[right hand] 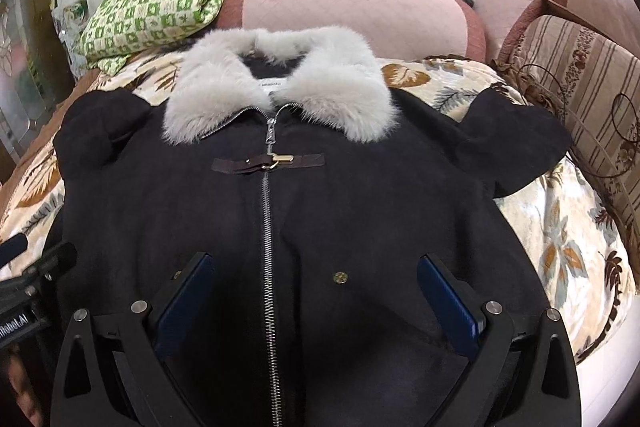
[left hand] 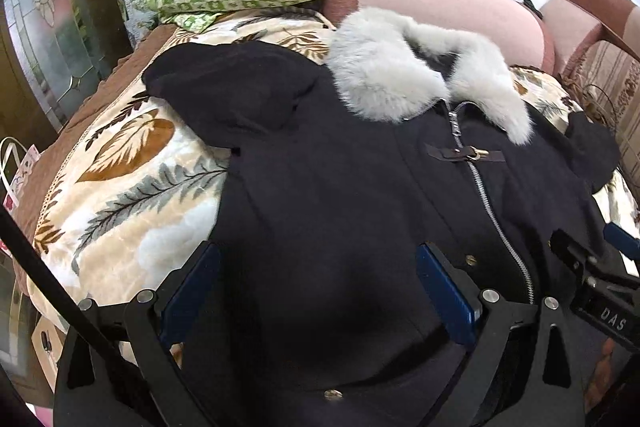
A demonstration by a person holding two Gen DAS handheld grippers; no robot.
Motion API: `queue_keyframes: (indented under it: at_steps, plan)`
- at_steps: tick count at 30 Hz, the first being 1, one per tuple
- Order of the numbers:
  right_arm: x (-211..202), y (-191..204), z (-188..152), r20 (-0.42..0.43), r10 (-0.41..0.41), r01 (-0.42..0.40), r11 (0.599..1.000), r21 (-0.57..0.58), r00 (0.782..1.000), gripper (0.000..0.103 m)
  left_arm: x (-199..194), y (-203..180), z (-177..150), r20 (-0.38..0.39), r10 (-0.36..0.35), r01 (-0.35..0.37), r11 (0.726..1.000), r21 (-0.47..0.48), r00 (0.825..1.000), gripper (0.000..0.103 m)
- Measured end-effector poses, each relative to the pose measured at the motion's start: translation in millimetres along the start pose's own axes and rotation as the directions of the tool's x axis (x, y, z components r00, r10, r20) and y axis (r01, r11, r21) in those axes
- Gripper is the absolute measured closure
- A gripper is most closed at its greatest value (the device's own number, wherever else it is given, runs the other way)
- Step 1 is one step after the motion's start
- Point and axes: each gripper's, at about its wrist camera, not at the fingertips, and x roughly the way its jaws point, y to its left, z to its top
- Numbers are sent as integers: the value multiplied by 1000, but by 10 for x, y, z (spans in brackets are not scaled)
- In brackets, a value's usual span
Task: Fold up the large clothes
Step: 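Grasp the coat sleeve cuff with the left gripper and lift it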
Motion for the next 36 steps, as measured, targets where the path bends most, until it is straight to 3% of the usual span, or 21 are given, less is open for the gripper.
queue_keyframes:
  at_steps: [10,14,17,20,22,24,29,32,36]
  plan:
    - [22,235,100,13,15,-14,998,-58,1000,1,82,330,157,40,66,-64,997,-45,997,5]
    - [55,320,109,7,22,-22,997,-76,1000,1,161,531,236,30,61,-59,997,-55,998,8]
    - [91,354,102,-5,20,-21,996,-88,1000,1,256,765,325,-1,39,-39,994,-102,999,17]
    - [123,342,103,-13,11,-12,996,-88,1000,1,404,1134,475,-28,5,-11,982,-189,1000,37]
    - [140,319,108,-19,7,-8,997,-79,1000,1,531,1381,582,-43,-5,-6,968,-251,999,55]
    - [157,298,113,-23,4,-5,997,-72,1000,1,715,1669,717,-80,-10,-16,948,-318,997,60]
    - [201,299,106,-34,-6,4,997,-80,999,1,1099,2251,1077,-72,-32,-5,890,-456,997,59]
    - [245,300,100,-46,-14,10,996,-83,999,1,1328,2535,1324,-43,-80,46,852,-521,996,51]
    - [314,293,102,-63,-26,21,996,-87,998,1,1685,2853,1643,-30,-91,57,819,-570,995,45]
